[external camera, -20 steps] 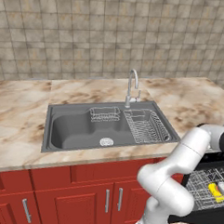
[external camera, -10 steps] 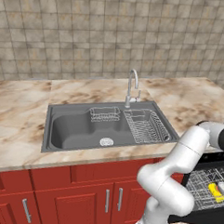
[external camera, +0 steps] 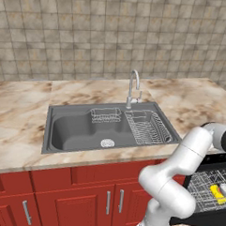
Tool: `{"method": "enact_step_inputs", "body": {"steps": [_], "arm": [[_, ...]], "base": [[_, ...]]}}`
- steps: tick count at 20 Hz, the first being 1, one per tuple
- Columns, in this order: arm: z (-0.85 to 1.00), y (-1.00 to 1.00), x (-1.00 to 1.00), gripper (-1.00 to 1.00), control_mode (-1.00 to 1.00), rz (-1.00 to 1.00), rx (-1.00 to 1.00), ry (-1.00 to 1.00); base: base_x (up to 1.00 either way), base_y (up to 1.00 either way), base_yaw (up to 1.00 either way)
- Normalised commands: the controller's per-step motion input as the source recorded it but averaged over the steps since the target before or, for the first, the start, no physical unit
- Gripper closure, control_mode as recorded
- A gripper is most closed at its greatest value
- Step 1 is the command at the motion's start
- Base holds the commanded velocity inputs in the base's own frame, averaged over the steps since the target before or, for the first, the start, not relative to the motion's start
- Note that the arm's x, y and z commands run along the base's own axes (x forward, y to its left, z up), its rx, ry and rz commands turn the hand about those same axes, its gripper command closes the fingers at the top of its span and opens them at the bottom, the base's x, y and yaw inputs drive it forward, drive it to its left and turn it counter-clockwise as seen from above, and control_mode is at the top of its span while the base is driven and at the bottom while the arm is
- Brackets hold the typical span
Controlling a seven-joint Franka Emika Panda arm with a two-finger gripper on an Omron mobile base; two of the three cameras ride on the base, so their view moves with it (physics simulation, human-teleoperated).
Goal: Pick up the cup and bowl from the counter, place them in the dishwasher, and close the dishwasher door.
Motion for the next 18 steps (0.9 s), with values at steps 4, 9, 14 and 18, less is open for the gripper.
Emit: {"method": "enact_step_inputs", "body": {"steps": [4, 9, 14, 18], "arm": [[0.0, 0.33, -0.21, -1.0, -1.0, -0.08, 0.11, 0.0], [0.0, 0.48, -0.27, -1.0, -1.0, -0.04, 0.01, -0.01], [-0.01, 0.41, -0.7, -1.0, -1.0, 0.0, 0.0, -0.06], [0.0, 0.21, -0.89, -1.0, -1.0, 0.0, 0.01, -0.07]], "base": [[0.0, 0.0, 0.0], [0.0, 0.0, 0.0], [0.0, 0.0, 0.0], [0.0, 0.0, 0.0]]}}
